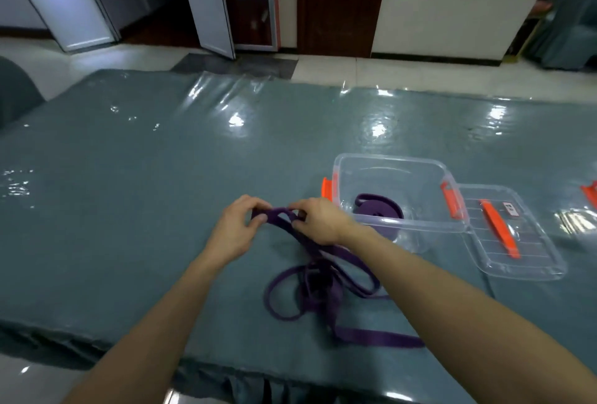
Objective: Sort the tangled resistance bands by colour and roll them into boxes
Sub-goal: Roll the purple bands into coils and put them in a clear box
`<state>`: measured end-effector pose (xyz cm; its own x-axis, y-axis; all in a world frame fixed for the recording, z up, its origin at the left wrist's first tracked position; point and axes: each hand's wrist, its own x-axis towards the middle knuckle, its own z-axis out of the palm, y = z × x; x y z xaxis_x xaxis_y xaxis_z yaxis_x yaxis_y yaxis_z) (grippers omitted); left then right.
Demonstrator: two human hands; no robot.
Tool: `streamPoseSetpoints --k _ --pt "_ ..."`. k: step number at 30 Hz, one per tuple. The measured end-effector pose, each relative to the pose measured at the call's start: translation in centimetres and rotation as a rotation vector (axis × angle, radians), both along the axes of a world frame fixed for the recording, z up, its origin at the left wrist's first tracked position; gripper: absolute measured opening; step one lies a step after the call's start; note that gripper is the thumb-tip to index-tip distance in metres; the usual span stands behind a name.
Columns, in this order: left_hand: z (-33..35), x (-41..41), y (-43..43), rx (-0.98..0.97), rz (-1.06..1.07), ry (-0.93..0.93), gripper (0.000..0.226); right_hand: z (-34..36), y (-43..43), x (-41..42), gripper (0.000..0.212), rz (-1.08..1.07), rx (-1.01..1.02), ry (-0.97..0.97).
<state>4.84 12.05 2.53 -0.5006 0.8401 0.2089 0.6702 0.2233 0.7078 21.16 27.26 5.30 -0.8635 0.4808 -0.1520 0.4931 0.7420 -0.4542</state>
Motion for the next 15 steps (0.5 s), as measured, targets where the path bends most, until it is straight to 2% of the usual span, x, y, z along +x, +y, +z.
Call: streamPoseSetpoints --k 5,9,12,15 --pt "13.5 -0.3 2.2 0.254 -0.024 0.066 0.022 13.8 2.2 -0.8 0.034 -0.102 0.080 0.279" --pt "23.5 1.1 3.7 0.358 -0.044 0.186 0.029 26.4 3.6 0.2 0.024 -0.100 0.137 0.442" --pt "29.3 2.2 4.2 0.548 -0.026 0.259 0.032 34.5 2.9 1.3 0.027 -0.028 0.245 0.552" --pt "34.0 3.1 4.3 0.666 -0.069 0.159 0.038 40.4 1.5 2.0 0.024 0.038 0.353 0.633"
